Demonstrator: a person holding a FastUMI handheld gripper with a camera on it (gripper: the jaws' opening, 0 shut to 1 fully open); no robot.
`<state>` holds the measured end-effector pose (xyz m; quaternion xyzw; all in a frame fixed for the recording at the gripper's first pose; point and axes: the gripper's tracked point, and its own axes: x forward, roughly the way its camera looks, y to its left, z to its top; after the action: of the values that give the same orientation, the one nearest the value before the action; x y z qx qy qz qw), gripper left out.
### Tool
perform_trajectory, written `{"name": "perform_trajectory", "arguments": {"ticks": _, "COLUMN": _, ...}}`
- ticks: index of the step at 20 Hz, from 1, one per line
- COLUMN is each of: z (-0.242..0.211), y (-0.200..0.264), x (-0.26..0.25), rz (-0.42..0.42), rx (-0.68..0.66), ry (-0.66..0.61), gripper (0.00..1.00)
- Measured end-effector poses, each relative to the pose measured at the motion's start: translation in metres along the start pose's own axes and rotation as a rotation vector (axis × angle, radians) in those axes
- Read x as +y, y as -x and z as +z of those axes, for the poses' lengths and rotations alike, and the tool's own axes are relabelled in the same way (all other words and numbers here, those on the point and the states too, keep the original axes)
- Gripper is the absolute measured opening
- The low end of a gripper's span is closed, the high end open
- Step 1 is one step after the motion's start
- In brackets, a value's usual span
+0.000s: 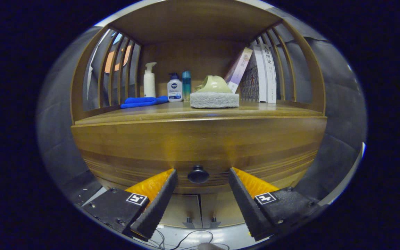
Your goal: Pull open the drawer, take out the items inside it, and place them on the countertop above the cabinet.
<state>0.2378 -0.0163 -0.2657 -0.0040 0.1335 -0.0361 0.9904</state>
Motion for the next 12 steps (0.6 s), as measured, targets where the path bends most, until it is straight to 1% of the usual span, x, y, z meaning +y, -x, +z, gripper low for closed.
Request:
{"name": "perform_trajectory", "arguments": {"ticks": 2, "z": -0.003, "y": -0.002, "x": -0.001, "rz": -0.007, "rx": 0.007, "ry": 0.024, "gripper": 0.98}}
{"name": "perform_trajectory", "arguments": {"ticks": 4, "z": -0.012, "y": -0.001, "x": -0.002, "rz": -0.002, "rx": 0.052, "ry": 0.034, "gripper": 0.98}}
{"name": "perform_trajectory", "arguments": {"ticks": 6, "z": -0.007, "y": 0.008, "x": -0.006, "rz": 0.007, "rx": 0.045, "ry": 0.029, "gripper": 0.98}}
{"name": "perform_trajectory", "arguments": {"ticks": 10, "z": 0.007, "y": 0.049, "x": -0.016, "rz": 0.012, "rx": 0.026, "ry": 0.036, "gripper": 0.98}}
{"name": "perform_trajectory", "arguments": {"ticks": 12, "z": 0.020, "y": 0.074, "x": -0.020, "rz": 0.016, "rx": -0.006, "ry": 0.042, "gripper": 0.98}}
